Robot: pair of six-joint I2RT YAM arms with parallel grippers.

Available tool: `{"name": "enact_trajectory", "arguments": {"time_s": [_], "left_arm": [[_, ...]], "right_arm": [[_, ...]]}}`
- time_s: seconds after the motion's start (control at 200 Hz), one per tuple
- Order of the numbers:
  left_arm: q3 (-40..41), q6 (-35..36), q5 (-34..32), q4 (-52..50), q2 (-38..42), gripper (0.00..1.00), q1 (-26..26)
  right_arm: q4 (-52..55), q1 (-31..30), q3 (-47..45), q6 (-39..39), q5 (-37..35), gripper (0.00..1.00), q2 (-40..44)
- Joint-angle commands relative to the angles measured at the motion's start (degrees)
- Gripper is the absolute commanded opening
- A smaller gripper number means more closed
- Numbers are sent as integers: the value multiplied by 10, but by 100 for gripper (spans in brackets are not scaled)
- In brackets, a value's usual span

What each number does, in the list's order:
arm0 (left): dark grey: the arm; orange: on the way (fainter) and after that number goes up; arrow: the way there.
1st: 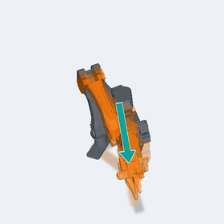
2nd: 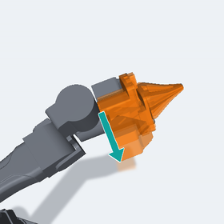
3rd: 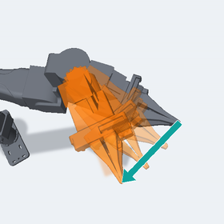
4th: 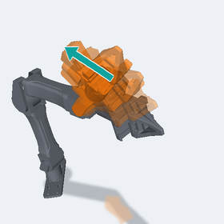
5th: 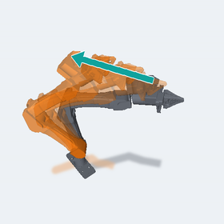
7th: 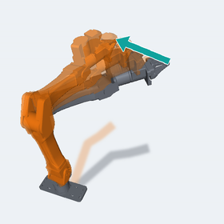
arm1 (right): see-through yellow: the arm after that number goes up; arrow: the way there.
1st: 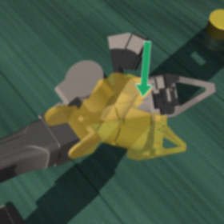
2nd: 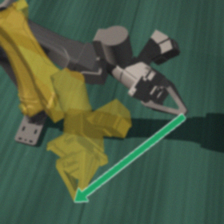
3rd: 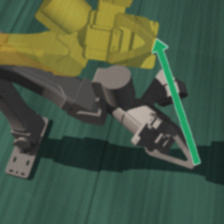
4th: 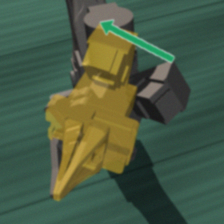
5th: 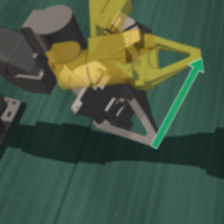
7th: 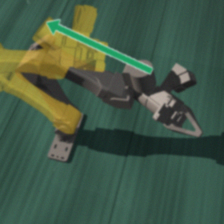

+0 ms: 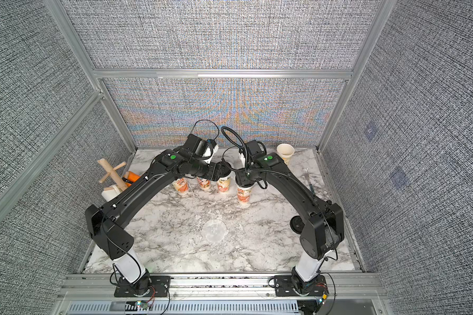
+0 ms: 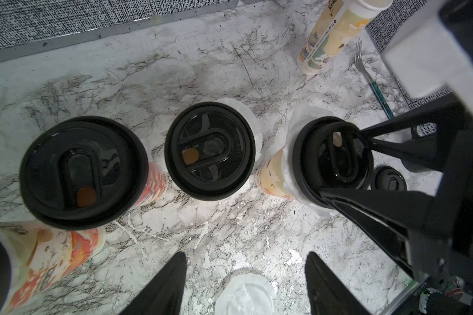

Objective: Put the leak-proof paper on the milk tea cups
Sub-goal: Place the cup lid on the cup.

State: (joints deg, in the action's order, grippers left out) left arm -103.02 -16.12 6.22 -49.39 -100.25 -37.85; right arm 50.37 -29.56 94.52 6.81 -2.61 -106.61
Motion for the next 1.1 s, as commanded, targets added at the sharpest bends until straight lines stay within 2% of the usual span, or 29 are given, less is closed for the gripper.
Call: {"name": "enact_trajectory", "arguments": {"time_s": [0.0,0.43,0.881,1.096], "left_arm": [[-5,4,7,6,-1,71,1],[-7,5,6,5,-2,71,1],[-10,7,7,2,-4,71,1],[-25,16,20,-6,-12,71,0]], "right_arm": [[-5,0,0,2,3,73,2],[-9,-1,-4,2,6,76,-5],[-4,-1,5,2,-1,86,0],[-5,-1,21,17,-12,93,37]]}}
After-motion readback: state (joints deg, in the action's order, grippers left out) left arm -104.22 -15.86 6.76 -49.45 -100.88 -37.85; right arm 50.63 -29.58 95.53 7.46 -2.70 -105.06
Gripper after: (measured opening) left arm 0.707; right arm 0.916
